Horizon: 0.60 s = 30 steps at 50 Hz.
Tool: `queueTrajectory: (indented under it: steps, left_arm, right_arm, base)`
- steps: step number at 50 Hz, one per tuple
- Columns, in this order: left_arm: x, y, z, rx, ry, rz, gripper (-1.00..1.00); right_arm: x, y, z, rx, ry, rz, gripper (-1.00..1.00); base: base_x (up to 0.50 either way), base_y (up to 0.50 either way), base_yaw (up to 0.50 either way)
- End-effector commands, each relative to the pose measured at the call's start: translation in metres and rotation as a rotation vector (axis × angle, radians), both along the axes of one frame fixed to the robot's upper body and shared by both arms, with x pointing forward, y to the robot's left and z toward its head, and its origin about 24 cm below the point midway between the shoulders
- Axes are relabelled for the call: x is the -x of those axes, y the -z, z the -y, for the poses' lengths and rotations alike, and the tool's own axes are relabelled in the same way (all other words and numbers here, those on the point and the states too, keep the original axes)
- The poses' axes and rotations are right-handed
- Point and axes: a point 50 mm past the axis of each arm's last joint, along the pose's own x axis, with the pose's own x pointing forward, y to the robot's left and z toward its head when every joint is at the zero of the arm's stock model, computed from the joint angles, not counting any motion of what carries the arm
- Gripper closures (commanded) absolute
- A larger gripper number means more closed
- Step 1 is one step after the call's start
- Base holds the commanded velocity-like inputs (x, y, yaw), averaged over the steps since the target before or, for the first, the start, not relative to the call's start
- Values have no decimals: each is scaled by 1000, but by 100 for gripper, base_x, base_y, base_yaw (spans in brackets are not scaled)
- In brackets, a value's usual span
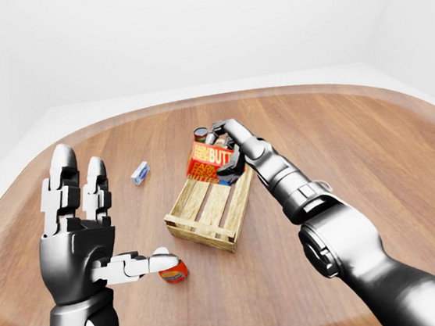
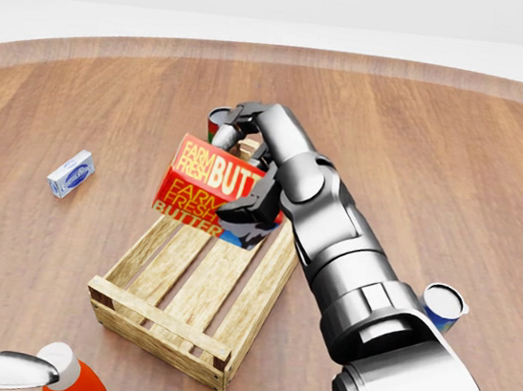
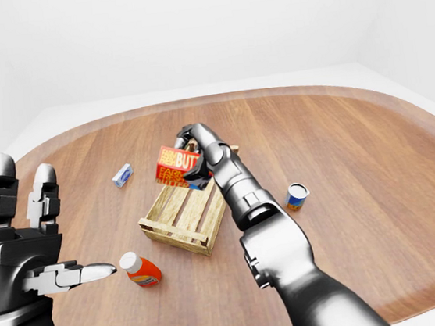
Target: Pick up the butter and put it in the tray.
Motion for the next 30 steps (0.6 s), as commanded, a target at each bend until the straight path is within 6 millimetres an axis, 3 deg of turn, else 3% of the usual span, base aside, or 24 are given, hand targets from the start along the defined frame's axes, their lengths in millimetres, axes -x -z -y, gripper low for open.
queueTrajectory:
  steps: [1, 10, 30]
  left_arm:
    - [-1, 1, 1, -1, 2, -6, -100]
    - [0, 0, -1, 0, 0, 2, -100]
    - [1, -1, -1, 0, 0, 7, -100]
  right_arm:
    - [2, 0, -13, -13, 16, -3, 100]
    - [5, 2, -26, 22, -12, -5, 100]
    - [14, 37, -18, 153, 53, -22, 100]
  base:
    - [0, 0, 0]
    - [0, 0, 0]
    - [0, 0, 0]
